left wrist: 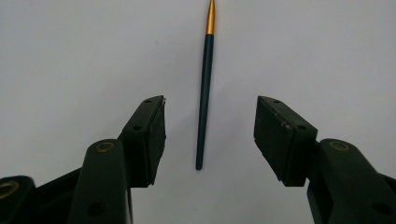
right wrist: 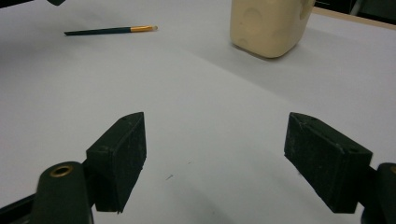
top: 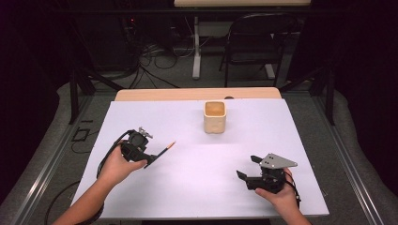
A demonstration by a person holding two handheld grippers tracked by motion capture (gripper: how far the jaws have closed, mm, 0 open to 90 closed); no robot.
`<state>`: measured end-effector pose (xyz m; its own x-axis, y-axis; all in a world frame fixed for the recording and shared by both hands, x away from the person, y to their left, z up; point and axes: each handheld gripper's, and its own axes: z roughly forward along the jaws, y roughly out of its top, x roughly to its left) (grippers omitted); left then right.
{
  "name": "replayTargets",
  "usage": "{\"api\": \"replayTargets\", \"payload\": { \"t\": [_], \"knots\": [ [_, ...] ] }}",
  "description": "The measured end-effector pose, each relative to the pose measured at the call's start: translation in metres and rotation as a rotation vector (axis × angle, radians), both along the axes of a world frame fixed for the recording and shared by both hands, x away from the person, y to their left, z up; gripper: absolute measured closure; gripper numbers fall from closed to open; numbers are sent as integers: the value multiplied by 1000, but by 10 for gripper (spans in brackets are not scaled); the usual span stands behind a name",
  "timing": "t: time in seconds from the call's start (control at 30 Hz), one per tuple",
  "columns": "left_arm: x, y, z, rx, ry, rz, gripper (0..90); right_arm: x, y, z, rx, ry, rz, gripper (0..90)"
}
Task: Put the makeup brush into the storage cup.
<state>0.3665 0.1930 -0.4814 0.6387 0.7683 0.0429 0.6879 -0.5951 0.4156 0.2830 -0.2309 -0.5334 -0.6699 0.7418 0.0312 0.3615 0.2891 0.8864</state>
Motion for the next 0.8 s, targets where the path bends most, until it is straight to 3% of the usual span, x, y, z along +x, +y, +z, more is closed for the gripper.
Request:
{"api": "replayTargets", "payload": {
  "t": [0.8],
  "knots": [
    [11,-3,0,66,76,8,437,0,0,0,-3,-2,4,205]
  ]
}}
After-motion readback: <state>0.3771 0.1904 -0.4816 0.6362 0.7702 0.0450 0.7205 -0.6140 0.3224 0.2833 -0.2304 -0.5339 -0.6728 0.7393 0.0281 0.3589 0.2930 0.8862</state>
